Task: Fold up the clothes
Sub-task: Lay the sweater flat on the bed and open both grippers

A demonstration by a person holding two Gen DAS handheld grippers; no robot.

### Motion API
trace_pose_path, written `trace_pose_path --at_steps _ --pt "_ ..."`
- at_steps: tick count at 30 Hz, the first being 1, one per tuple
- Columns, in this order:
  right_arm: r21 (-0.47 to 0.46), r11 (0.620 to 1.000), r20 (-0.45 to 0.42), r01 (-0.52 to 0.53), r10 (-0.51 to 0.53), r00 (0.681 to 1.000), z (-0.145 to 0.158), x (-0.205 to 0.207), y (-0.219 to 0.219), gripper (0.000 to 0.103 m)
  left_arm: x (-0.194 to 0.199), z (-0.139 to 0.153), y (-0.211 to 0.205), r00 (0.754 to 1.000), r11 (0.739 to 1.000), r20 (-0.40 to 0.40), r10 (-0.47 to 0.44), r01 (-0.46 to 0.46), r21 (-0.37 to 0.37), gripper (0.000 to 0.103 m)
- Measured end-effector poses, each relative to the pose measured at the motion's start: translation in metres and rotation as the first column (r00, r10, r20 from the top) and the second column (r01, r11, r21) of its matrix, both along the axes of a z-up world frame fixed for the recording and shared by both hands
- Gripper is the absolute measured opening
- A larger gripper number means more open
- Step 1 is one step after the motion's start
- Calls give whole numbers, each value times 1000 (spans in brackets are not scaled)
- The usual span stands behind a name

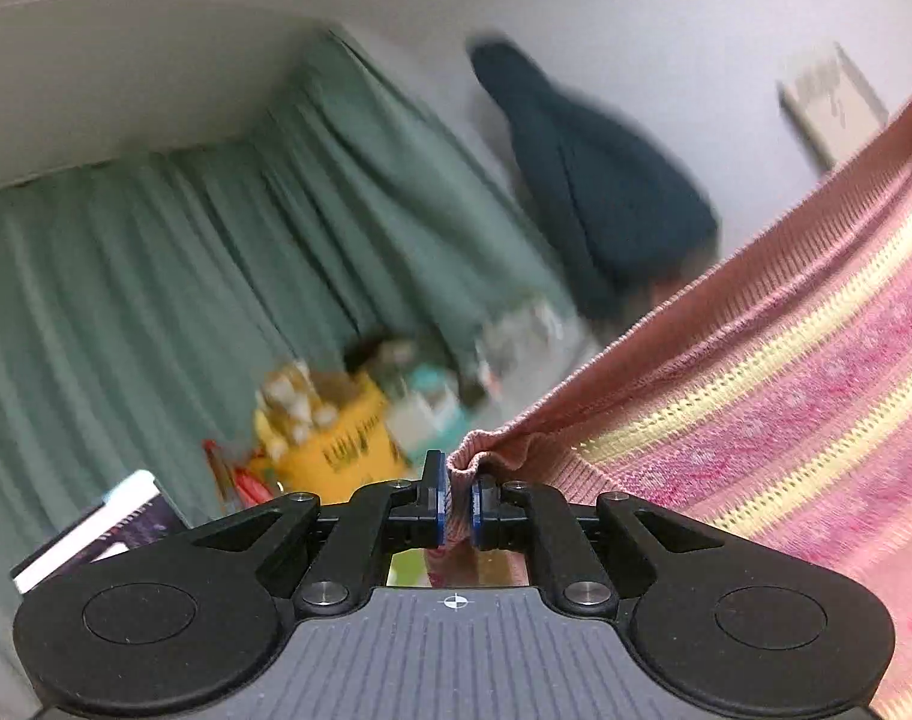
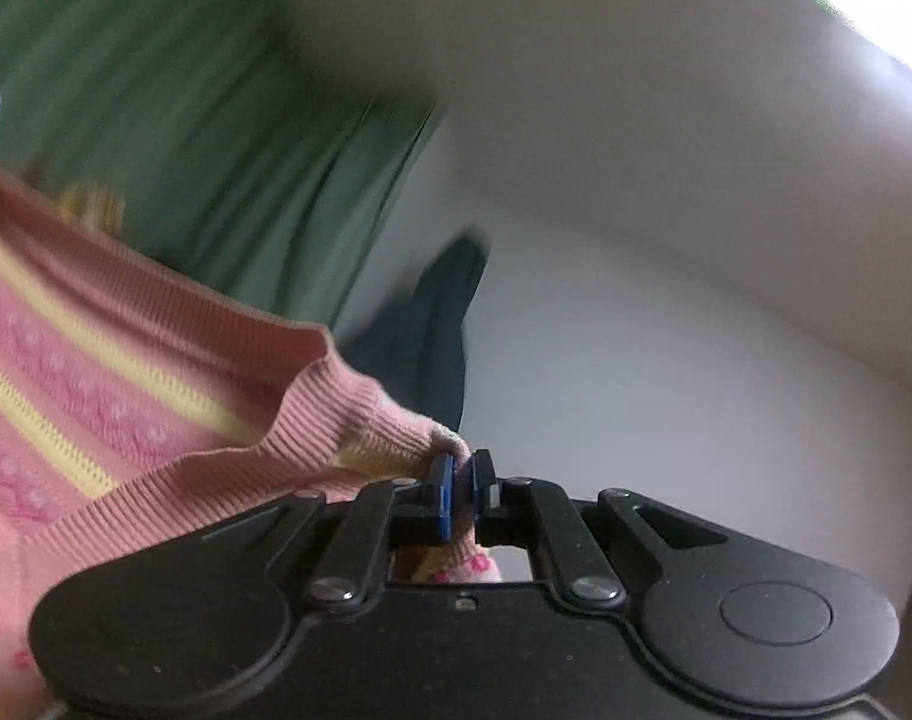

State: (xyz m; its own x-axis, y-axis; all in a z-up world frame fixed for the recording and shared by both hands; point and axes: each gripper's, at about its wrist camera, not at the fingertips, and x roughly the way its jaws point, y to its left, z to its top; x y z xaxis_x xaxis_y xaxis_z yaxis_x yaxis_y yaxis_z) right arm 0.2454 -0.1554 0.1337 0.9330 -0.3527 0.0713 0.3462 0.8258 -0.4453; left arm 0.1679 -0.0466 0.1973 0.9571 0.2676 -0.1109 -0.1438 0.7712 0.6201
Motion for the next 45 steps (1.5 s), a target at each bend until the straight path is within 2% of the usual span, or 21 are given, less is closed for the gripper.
trace_pose_path --at_steps 3,4,5,7,8,10,11,12,14,19,25,27,29,31,33,35,36,37,40,42,45 --pt "44 999 -203 12 -2 979 -51 84 0 7 54 -80 -14 972 999 -230 42 -37 26 8" --pt "119 993 -303 -6 42 952 -70 103 -2 13 60 -107 -12 941 999 -335 50 -54 -3 12" --pt "213 977 -402 -18 104 910 -88 116 1 22 65 -135 -9 900 996 -433 50 -78 -47 29" --pt "314 949 -562 39 152 813 -133 126 17 24 70 -190 -4 796 978 -604 48 -160 -133 56" --pt "339 940 -571 50 163 804 -144 129 19 24 60 -211 0 774 972 -632 36 -174 -158 59" --pt "381 922 -571 63 181 801 -163 133 21 36 34 -236 7 808 973 -588 42 -166 -157 75" --pt "401 913 -564 77 179 806 -164 108 3 48 16 -238 8 856 981 -516 41 -132 -140 96" --pt "419 903 -555 92 175 813 -163 80 -17 51 3 -236 10 877 987 -480 28 -101 -125 101" --pt "463 881 -532 100 185 826 -173 3 -59 52 -25 -229 8 905 992 -425 -4 -50 -114 101" --pt "564 813 -500 147 194 844 -190 -54 -117 52 -63 -171 34 939 950 -339 -55 -55 -308 101" --pt "749 654 -375 105 288 881 -197 -64 -133 52 -106 -141 50 909 889 -398 -128 -72 -451 101" --pt "753 650 -401 102 329 855 -195 -53 -123 50 -116 -144 54 892 849 -415 -179 -73 -523 101" --pt "736 667 -460 112 371 807 -195 -39 -115 6 -128 -152 56 864 808 -427 -267 -41 -588 101" --pt "689 715 -457 122 297 838 -180 -32 -114 5 -138 -163 56 839 790 -435 -327 -10 -613 101" --pt "668 730 -376 145 163 912 -157 -30 -130 5 -143 -176 53 821 803 -455 -345 7 -596 101" --pt "704 663 -362 253 29 932 -140 -24 -160 11 -146 -186 50 799 818 -485 -356 16 -574 101" --pt "740 603 -385 298 18 923 -137 -21 -177 15 -147 -191 49 787 817 -500 -362 9 -576 101" --pt "758 562 -416 331 27 909 -137 -20 -189 30 -148 -194 50 780 814 -510 -363 -2 -581 101" --pt "767 570 -420 296 96 903 -133 -40 -200 41 -153 -199 61 782 789 -520 -345 -59 -612 101" --pt "749 618 -434 239 185 882 -136 -65 -195 48 -157 -201 72 789 776 -524 -321 -98 -623 101" --pt "759 625 -493 181 371 787 -154 -127 -183 50 -165 -206 90 787 776 -554 -273 -159 -610 101"
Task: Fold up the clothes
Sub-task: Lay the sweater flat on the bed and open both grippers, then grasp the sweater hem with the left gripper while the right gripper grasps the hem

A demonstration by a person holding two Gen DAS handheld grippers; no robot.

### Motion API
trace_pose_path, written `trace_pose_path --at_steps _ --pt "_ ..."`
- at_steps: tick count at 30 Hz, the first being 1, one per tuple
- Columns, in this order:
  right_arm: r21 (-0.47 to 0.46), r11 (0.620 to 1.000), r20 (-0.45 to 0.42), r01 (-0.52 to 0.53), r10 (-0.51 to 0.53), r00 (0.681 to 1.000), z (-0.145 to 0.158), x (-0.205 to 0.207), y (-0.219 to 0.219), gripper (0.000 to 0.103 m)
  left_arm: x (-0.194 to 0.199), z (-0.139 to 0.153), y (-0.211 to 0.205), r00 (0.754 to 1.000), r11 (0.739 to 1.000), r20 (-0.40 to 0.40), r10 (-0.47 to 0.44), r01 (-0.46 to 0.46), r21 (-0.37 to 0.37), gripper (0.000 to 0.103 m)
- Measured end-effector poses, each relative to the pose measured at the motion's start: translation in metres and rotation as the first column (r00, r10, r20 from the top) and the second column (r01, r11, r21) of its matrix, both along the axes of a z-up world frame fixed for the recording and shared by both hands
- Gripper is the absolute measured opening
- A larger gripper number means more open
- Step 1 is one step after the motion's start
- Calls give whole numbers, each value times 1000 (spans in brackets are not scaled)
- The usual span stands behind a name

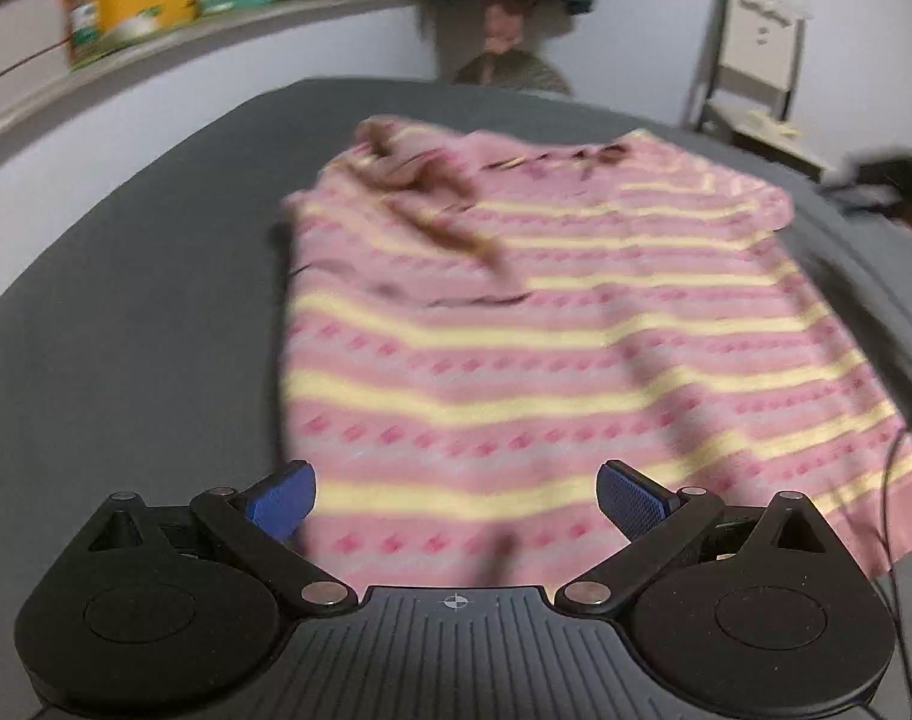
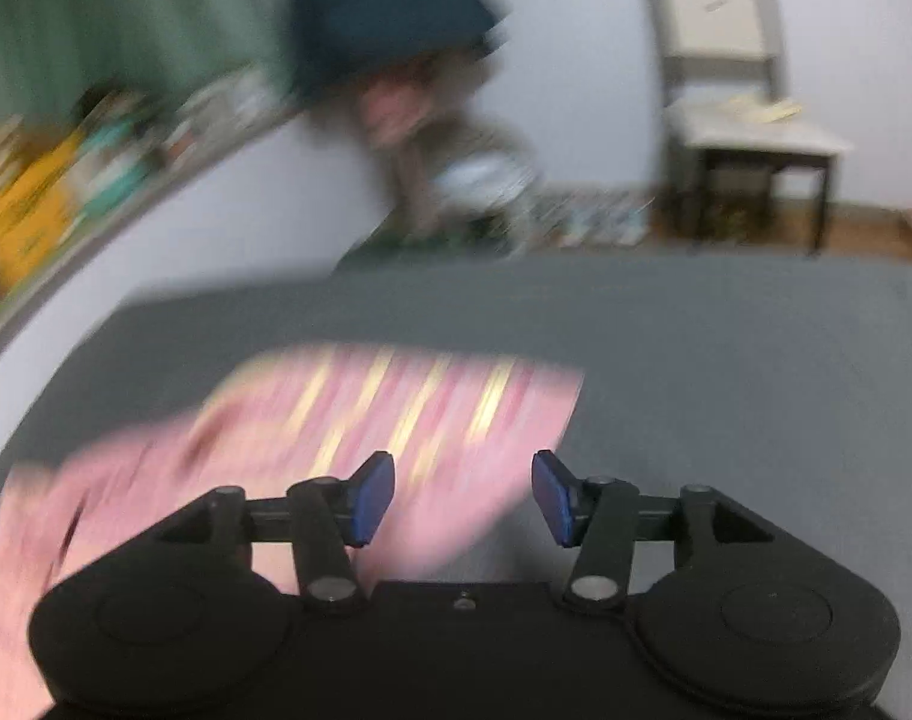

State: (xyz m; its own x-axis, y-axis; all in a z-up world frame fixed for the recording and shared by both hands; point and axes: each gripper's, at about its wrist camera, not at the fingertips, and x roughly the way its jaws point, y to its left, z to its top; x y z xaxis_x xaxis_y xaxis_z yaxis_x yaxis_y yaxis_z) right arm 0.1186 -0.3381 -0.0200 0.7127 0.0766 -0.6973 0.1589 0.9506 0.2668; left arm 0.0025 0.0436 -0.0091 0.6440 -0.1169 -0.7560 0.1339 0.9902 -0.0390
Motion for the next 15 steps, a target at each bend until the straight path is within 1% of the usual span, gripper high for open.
trace_pose_path --at_steps 2,4,5,6,7,8,10,12,13,14,15 --pt "46 991 -73 -126 129 989 -13 -49 11 49 -4 -4 11 999 1000 -46 13 -12 11 101" --pt "100 970 -147 -221 234 961 -21 -98 27 48 -9 -7 21 995 1000 -95 -7 5 -13 101" --pt "130 955 -181 -265 286 941 -25 -123 35 47 -10 -8 25 993 999 -116 -17 14 -29 101" --pt "144 950 -207 -277 302 930 -27 -145 41 46 -12 -8 28 990 1000 -137 -15 12 -24 101" --pt "156 946 -231 -283 314 921 -28 -166 48 46 -13 -8 29 987 1000 -161 -15 12 -21 101" --pt "167 946 -241 -279 314 918 -31 -182 53 46 -14 -9 31 983 1000 -184 -25 22 -20 101" --pt "189 944 -254 -269 312 916 -38 -210 63 46 -16 -11 31 979 999 -200 -43 40 -16 100" --pt "175 953 -235 -247 284 930 -42 -226 69 45 -18 -15 31 977 999 -212 -36 36 -6 100" --pt "166 958 -219 -232 265 939 -45 -232 73 44 -17 -18 32 974 1000 -224 -28 25 -18 92" --pt "171 964 -200 -204 237 951 -48 -237 75 42 -17 -22 33 972 999 -235 -21 14 -29 79" --pt "185 966 -181 -180 214 960 -51 -239 74 42 -17 -24 34 972 999 -234 -15 5 -42 76"
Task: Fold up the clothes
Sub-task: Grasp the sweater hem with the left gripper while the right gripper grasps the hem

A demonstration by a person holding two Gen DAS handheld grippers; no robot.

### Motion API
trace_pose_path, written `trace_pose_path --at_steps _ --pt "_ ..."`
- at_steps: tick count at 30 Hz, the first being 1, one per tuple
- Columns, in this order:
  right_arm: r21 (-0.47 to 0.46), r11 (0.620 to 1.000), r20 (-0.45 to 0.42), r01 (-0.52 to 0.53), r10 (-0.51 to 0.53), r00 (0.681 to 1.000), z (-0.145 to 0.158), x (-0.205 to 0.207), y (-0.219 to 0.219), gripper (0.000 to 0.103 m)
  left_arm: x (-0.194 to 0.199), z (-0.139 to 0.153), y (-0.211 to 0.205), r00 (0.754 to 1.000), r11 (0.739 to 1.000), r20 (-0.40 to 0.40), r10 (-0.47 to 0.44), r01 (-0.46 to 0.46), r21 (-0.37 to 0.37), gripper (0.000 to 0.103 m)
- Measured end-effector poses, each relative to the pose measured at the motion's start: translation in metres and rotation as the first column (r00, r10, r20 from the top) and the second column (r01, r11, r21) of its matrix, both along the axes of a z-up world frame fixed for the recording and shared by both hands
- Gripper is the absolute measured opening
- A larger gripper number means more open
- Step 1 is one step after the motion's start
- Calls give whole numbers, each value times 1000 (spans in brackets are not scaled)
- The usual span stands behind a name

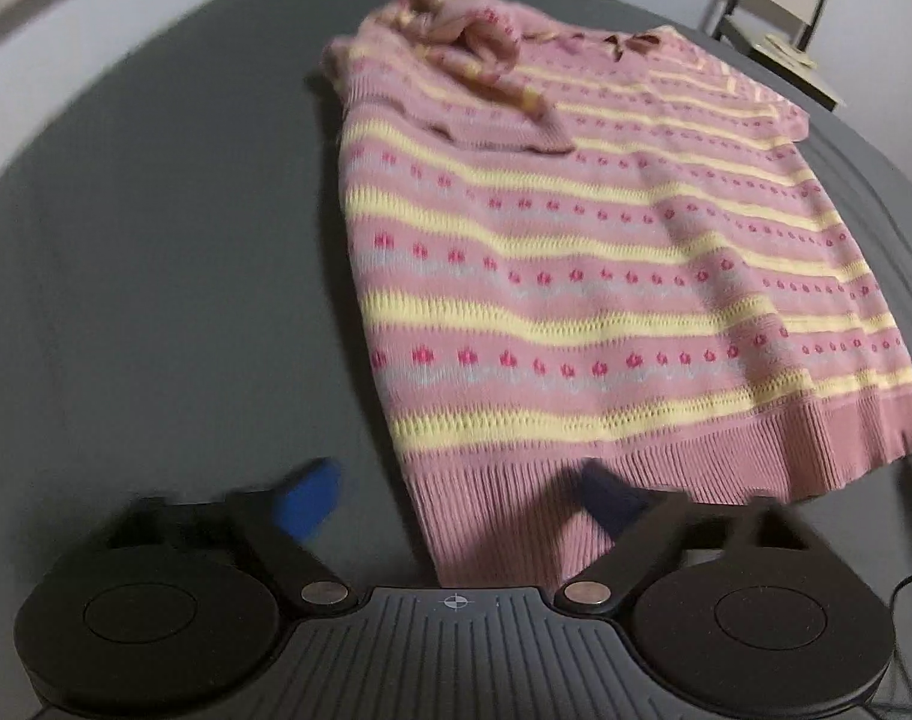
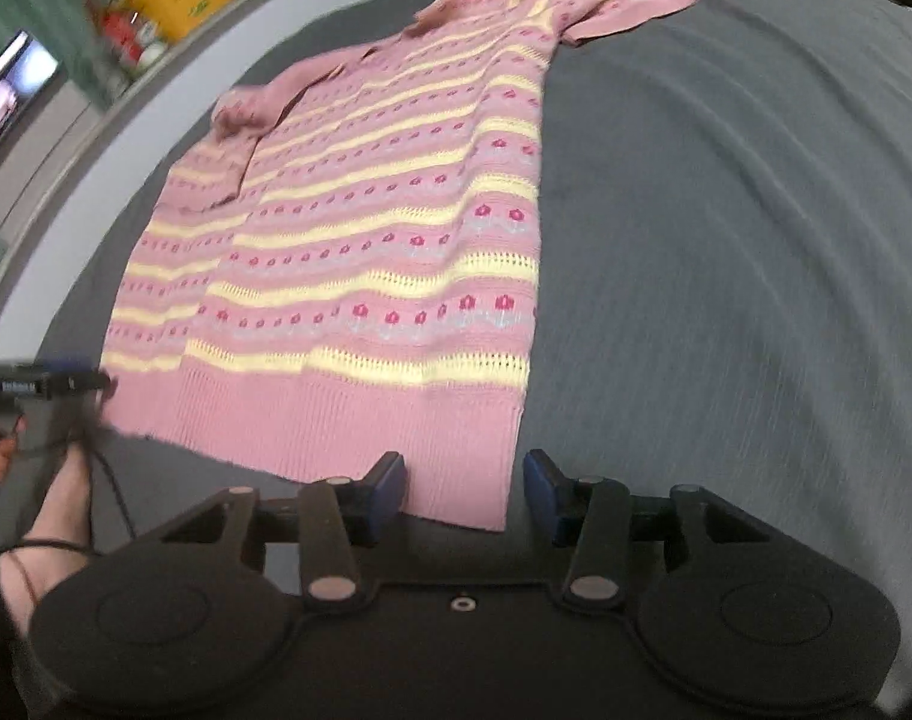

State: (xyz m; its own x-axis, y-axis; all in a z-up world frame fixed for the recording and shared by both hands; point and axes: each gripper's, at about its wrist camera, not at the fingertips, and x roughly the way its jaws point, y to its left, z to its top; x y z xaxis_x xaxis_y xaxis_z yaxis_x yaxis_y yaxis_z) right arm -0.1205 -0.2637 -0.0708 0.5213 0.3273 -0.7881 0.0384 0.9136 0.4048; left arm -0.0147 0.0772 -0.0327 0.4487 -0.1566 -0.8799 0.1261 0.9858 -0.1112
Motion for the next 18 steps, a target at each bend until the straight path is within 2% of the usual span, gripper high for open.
trace_pose_path --at_steps 3,6,7,8,9,10,11,14,16,18 --pt "46 995 48 84 -86 995 -5 -9 -1 42 -2 -4 1 1000 1000 12 16 -16 -25 75" --pt "48 990 73 136 -140 988 -8 -14 0 39 -7 -4 1 999 999 42 8 -7 -36 62" --pt "43 990 76 132 -135 988 -8 -13 2 39 -9 -3 1 999 999 52 5 -3 -43 42" --pt "39 992 83 123 -126 989 -8 -12 3 31 -9 -2 0 998 999 56 6 -3 -50 29" --pt "42 993 84 112 -115 990 -9 -10 4 24 -10 -1 -1 998 998 60 7 -3 -58 27" --pt "49 993 79 107 -111 991 -11 -7 5 13 -10 0 -2 998 998 64 8 -4 -65 20" --pt "57 992 76 116 -120 990 -12 -6 4 6 -11 1 -2 998 997 68 9 -4 -73 19" --pt "84 985 83 151 -157 984 -12 -6 0 6 -14 10 -2 996 996 86 16 -8 -94 15" --pt "102 980 129 171 -183 975 0 -12 -6 5 -18 22 1 994 994 105 26 -15 -105 15" --pt "177 967 163 185 -214 963 18 -23 -18 5 -23 45 3 989 998 145 1 9 -67 14"
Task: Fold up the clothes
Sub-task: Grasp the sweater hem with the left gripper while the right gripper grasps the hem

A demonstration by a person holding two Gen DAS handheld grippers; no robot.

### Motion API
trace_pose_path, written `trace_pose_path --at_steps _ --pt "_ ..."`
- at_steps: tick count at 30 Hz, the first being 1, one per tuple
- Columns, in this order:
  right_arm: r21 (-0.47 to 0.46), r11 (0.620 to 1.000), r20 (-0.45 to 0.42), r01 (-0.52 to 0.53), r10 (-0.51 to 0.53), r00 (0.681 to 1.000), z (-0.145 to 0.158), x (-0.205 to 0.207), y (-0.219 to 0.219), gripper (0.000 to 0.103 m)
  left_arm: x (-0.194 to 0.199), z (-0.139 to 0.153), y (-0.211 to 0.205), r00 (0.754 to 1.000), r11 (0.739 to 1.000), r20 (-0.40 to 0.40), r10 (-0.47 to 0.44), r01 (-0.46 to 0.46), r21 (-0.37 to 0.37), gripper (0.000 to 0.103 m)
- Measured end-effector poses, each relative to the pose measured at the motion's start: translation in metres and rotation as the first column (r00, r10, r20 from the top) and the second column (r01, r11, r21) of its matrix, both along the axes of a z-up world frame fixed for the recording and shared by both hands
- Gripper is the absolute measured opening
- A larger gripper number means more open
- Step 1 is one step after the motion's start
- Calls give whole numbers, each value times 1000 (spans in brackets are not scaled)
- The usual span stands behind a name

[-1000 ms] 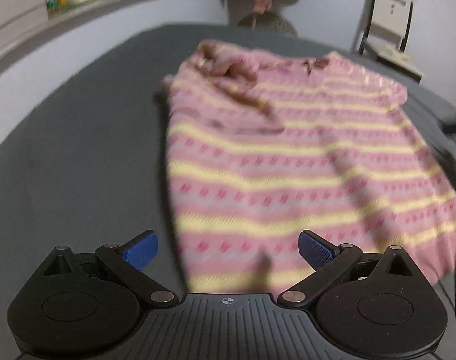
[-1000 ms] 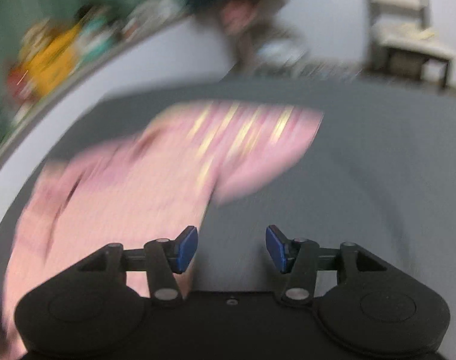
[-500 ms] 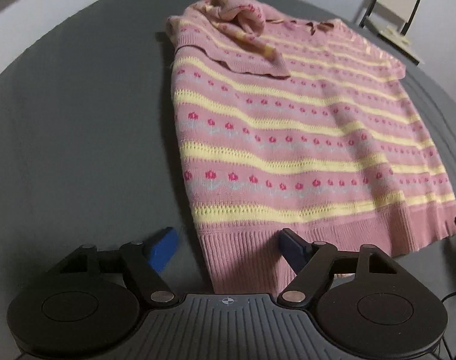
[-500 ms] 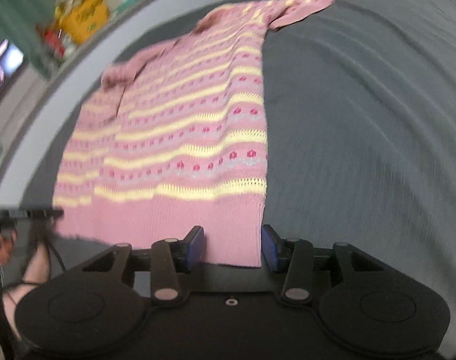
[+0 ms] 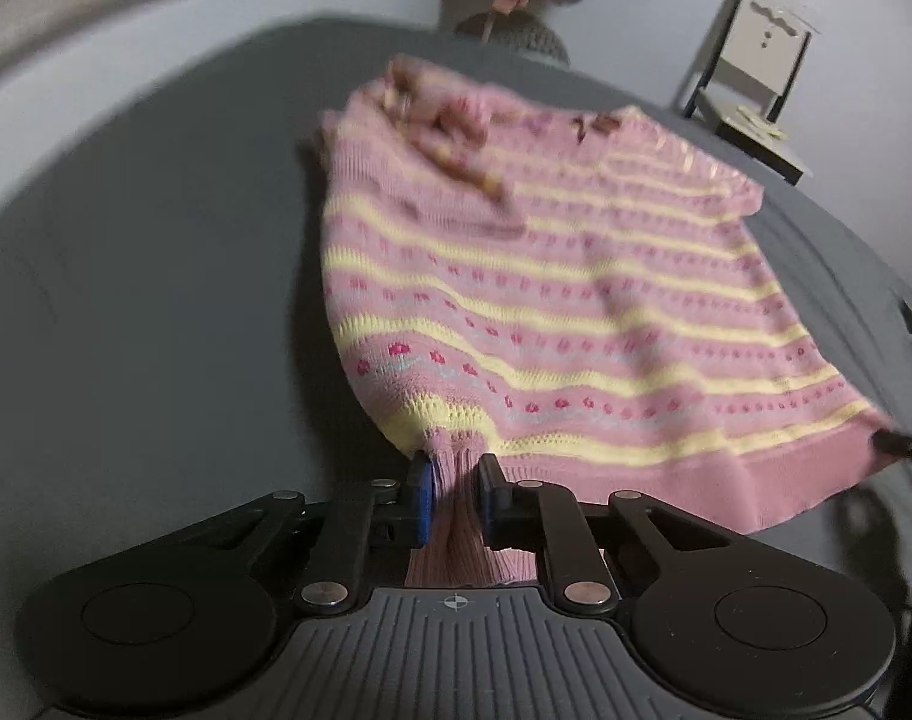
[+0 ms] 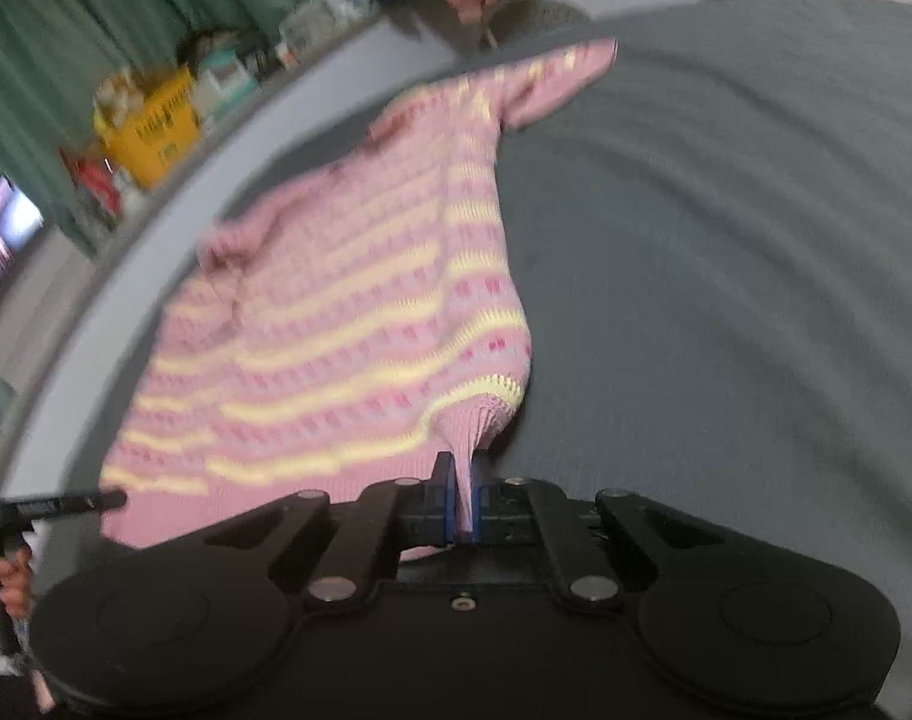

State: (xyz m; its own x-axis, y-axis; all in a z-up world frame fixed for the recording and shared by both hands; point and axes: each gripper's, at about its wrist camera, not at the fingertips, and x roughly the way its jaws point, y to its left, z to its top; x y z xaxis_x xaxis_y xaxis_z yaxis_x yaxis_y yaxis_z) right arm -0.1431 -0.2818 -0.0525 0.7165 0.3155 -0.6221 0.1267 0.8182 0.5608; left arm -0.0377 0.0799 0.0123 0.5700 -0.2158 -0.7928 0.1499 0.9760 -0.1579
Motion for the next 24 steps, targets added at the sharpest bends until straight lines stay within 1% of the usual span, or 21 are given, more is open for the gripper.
trace_pose_path --at_steps 1,3,5,6,7,8,9,11,12,14,16,18,19,20,22,23,24 --pt "28 1000 18 6 -6 1000 10 -6 -5 5 -2 13 1 1000 1000 20 -12 12 19 14" --pt "53 999 55 8 -11 998 33 -17 -15 5 -5 42 4 998 998 54 -39 37 51 12" --pt "27 1000 73 0 -2 997 59 -28 -22 4 -7 66 5 996 994 62 -61 55 98 7" --pt "4 1000 77 -8 8 997 71 -34 -24 4 -9 74 4 996 991 55 -76 69 118 6" --pt "-20 1000 79 -17 19 997 82 -40 -25 4 -12 83 4 995 987 48 -90 83 137 2" --pt "-41 999 74 -25 28 997 90 -45 -27 4 -14 84 1 994 982 33 -105 98 159 2" --pt "-61 998 53 -30 33 998 90 -47 -28 4 -14 79 -1 993 980 8 -116 113 163 2" --pt "-102 994 5 -39 39 999 88 -51 -31 4 -13 67 -5 989 975 -42 -139 144 171 2" --pt "-119 992 -32 -38 34 999 80 -50 -33 4 -10 56 -6 988 976 -72 -135 145 161 2" --pt "-145 988 -128 -48 29 991 51 -41 -35 4 -2 32 -7 983 979 -134 -127 146 141 2" --pt "-173 983 -221 -68 28 975 21 -31 -34 4 5 9 -7 973 982 -195 -120 146 122 3" --pt "-213 974 -280 -81 19 960 1 -24 -26 4 7 -5 -9 968 976 -221 -117 154 155 3" --pt "-233 968 -292 -89 17 956 -3 -21 -22 4 6 -10 -10 967 971 -226 -121 162 176 3" --pt "-247 965 -298 -94 17 955 -3 -19 -17 5 3 -10 -8 968 972 -223 -112 153 178 7" --pt "-276 954 -312 -121 30 950 -3 -15 -7 6 -1 -10 -4 972 974 -216 -94 134 182 8" --pt "-294 947 -315 -130 33 949 -3 -14 -5 11 -4 -10 -2 974 975 -212 -84 124 184 8" --pt "-307 942 -318 -133 31 948 -3 -13 -4 15 -1 -8 5 978 980 -201 -56 92 175 8"
